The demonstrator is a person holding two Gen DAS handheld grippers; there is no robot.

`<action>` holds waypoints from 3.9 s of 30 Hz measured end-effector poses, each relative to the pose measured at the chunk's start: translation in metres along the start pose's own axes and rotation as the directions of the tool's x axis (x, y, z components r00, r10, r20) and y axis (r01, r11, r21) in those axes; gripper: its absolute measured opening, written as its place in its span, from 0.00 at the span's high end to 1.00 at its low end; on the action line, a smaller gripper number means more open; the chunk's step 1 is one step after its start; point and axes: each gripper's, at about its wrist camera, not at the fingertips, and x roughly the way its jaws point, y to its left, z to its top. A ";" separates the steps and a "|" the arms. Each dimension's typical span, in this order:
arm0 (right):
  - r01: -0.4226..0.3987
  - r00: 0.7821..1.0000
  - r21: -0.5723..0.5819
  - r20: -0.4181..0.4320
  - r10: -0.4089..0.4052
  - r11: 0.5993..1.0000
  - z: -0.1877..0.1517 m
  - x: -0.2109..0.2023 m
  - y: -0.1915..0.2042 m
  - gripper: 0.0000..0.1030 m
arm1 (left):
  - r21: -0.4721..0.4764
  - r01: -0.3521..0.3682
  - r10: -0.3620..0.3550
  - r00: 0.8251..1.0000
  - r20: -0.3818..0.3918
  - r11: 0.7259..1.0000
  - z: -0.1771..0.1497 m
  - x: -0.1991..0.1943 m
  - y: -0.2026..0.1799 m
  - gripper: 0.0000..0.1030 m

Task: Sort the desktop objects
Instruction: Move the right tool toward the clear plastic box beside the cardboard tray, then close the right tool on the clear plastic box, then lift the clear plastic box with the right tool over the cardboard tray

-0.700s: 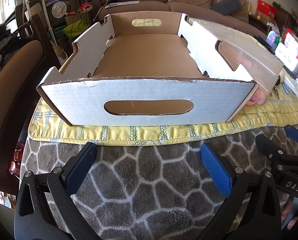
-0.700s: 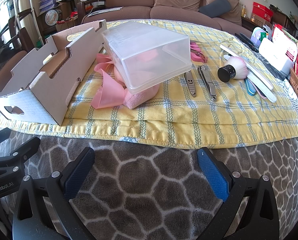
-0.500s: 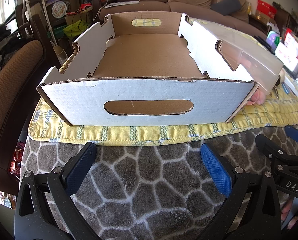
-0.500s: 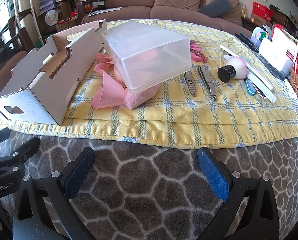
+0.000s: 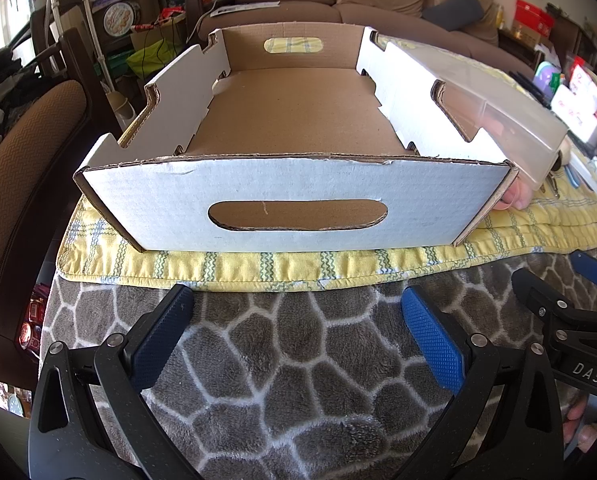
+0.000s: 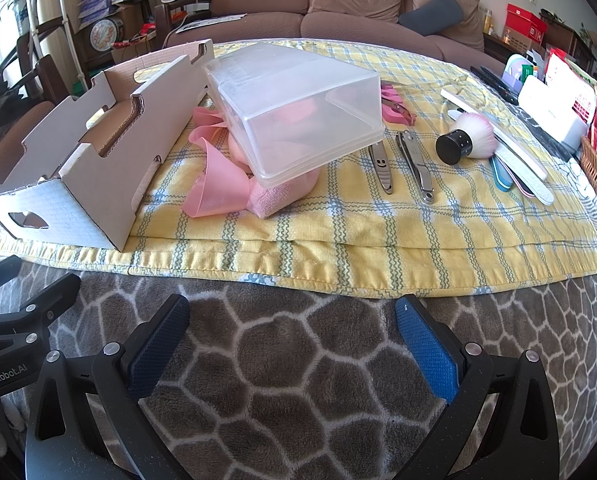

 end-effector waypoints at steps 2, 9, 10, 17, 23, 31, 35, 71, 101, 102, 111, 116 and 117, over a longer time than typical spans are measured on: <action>0.001 1.000 0.000 0.000 -0.001 1.000 0.000 0.000 0.000 0.00 | 0.002 0.000 0.000 1.000 0.000 1.000 0.000 0.000 0.000 0.00; 0.001 1.000 0.000 0.000 -0.001 1.000 0.000 0.000 0.000 0.00 | 0.014 0.003 -0.003 1.000 -0.008 1.000 -0.002 -0.005 0.000 0.00; 0.001 1.000 0.000 0.000 -0.001 1.000 0.000 0.000 0.000 0.00 | 0.015 -0.001 0.001 1.000 -0.009 1.000 -0.002 -0.004 0.000 0.00; 0.001 1.000 0.002 -0.012 -0.001 1.000 0.002 0.001 0.001 0.00 | 0.051 0.002 -0.001 1.000 -0.005 0.999 -0.004 -0.015 0.000 0.00; -0.027 1.000 0.015 -0.005 0.028 1.000 0.015 -0.016 -0.003 0.00 | 0.086 0.056 -0.063 0.995 0.078 0.995 0.011 -0.057 0.005 0.00; -0.024 0.998 -0.019 0.061 0.026 1.000 0.042 -0.053 -0.010 0.00 | 0.075 0.124 -0.133 0.982 0.138 0.989 0.039 -0.098 0.011 0.00; -0.018 0.997 -0.032 0.070 0.020 0.999 0.054 -0.060 -0.010 0.00 | 0.089 0.110 -0.122 0.981 0.150 0.990 0.055 -0.104 0.011 0.00; -0.167 0.986 -0.156 -0.037 0.163 0.974 0.112 0.020 -0.013 0.21 | 0.144 0.339 -0.340 0.940 -0.019 0.930 0.131 -0.041 -0.030 0.00; -0.544 0.836 0.304 0.123 0.534 0.782 0.069 -0.076 -0.069 0.28 | -0.384 0.687 -0.776 0.611 -0.156 0.617 0.111 -0.008 -0.069 0.36; -0.538 0.842 0.282 0.127 0.524 0.795 0.069 -0.082 -0.066 0.28 | -0.376 0.692 -0.778 0.610 -0.153 0.617 0.113 -0.014 -0.066 0.37; -0.540 0.840 0.194 0.188 0.509 0.819 0.092 -0.118 -0.025 0.28 | -0.316 0.722 -0.778 0.620 -0.099 0.615 0.143 -0.061 -0.008 0.38; -0.561 0.827 0.188 0.164 0.537 0.806 0.113 -0.103 0.020 0.28 | -0.339 0.686 -0.747 0.660 -0.082 0.644 0.151 -0.052 0.047 0.37; -0.563 0.826 0.189 0.156 0.541 0.805 0.115 -0.097 0.029 0.28 | -0.347 0.678 -0.741 0.666 -0.083 0.648 0.152 -0.047 0.057 0.38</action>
